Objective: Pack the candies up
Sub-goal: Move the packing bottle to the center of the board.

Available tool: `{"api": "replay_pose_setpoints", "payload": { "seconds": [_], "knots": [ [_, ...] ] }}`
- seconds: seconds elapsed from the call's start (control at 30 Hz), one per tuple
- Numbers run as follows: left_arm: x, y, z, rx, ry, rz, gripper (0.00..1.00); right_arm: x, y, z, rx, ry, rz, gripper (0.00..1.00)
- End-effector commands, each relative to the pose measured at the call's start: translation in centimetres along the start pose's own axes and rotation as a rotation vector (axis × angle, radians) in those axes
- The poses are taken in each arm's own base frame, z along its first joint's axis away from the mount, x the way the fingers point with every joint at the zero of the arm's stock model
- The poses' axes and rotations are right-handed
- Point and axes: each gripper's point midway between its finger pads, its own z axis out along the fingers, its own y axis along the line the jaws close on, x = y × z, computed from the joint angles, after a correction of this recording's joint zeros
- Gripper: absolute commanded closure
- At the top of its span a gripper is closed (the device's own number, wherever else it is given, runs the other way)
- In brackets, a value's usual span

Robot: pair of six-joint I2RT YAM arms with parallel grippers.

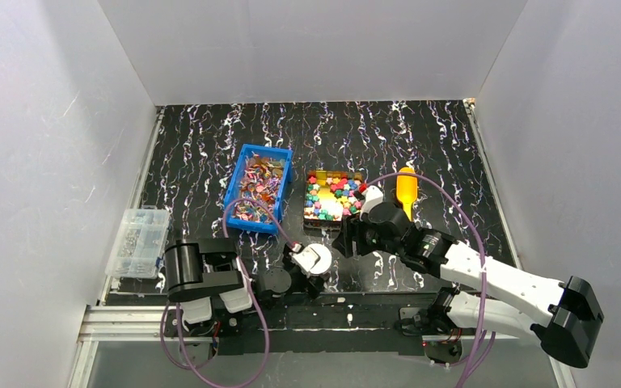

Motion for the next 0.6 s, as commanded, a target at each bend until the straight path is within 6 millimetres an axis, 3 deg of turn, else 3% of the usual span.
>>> {"api": "replay_pose_setpoints", "payload": {
  "seconds": [0.0,0.23,0.57],
  "knots": [
    [2.1,-2.7,0.4,0.164,0.078,0.133,0.14,0.2,0.0,-0.8,-0.009,0.013,-0.028,0.31],
    [2.2,-5.4,1.8,0.297,0.074,0.168,0.23,2.1,-0.5,-0.8,0.002,0.106,-0.044,0.32],
    [3.1,-5.4,1.9,0.378,0.103,0.174,0.42,3.8,-1.9,0.1,0.05,0.137,-0.036,0.38]
  ]
}}
